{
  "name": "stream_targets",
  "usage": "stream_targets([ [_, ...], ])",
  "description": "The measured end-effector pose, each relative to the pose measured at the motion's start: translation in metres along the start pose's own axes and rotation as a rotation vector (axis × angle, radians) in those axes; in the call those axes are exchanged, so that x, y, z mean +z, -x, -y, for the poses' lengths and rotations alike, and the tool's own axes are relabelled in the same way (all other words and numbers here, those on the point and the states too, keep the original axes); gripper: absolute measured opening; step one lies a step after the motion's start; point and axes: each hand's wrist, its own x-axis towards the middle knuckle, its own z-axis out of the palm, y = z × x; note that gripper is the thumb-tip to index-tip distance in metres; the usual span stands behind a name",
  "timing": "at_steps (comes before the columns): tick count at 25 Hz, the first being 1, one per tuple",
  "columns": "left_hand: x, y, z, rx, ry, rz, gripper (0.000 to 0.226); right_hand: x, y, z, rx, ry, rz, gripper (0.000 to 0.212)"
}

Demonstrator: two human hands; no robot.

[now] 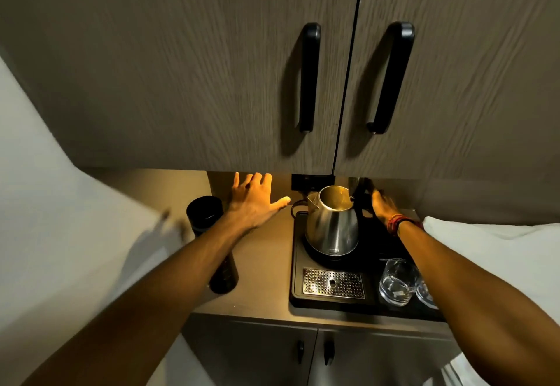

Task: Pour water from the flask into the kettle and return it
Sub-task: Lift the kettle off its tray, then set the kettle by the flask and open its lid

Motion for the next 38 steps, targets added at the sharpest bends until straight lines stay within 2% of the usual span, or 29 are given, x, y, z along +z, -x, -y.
stream_targets([
  [4,-0.009,0.006,0.027,-0.101,-0.004,0.069,0.085,0.011,0.002,0.02,-0.004,-0.129,-0.012,0.057],
  [6,-0.012,0.012,0.04,-0.116,-0.033,0.103,0.086,0.03,0.007,0.038,-0.017,-0.11,0.0,0.059],
  [9,-0.016,0.022,0.06,-0.135,-0.083,0.102,0.085,0.072,0.021,0.053,-0.04,-0.02,0.101,0.055],
  [12,-0.019,0.03,0.073,-0.103,-0.11,0.115,0.085,0.106,0.029,0.059,0.019,-0.118,0.191,0.057],
  [15,-0.021,0.046,0.089,-0.083,-0.14,0.094,0.082,0.127,0.024,0.07,-0.083,-0.004,0.213,0.05],
  [19,-0.023,0.06,0.099,-0.101,-0.107,0.122,0.085,0.144,0.023,0.08,-0.156,-0.021,0.215,0.055],
  [21,-0.025,0.063,0.099,-0.094,-0.053,0.124,0.08,0.157,0.024,0.08,-0.214,0.029,0.217,0.054],
  [24,-0.029,0.067,0.101,-0.083,0.022,0.104,0.07,0.17,0.026,0.072,-0.267,0.197,0.251,0.043],
  [28,-0.035,0.068,0.102,-0.089,0.102,0.083,0.061,0.179,0.027,0.064,-0.378,0.386,0.321,0.044],
  [32,-0.039,0.067,0.102,-0.199,-0.028,0.053,0.079,0.18,0.027,0.061,-0.449,0.413,0.349,0.046],
  [34,-0.041,0.067,0.103,-0.196,-0.005,0.1,0.09,0.179,0.026,0.06,-0.461,0.413,0.318,0.051],
  [36,-0.044,0.066,0.105,-0.147,0.077,0.204,0.086,0.176,0.027,0.06,-0.452,0.478,0.307,0.058],
  [38,-0.046,0.065,0.106,-0.15,0.093,0.213,0.077,0.172,0.027,0.061,-0.466,0.549,0.304,0.063],
])
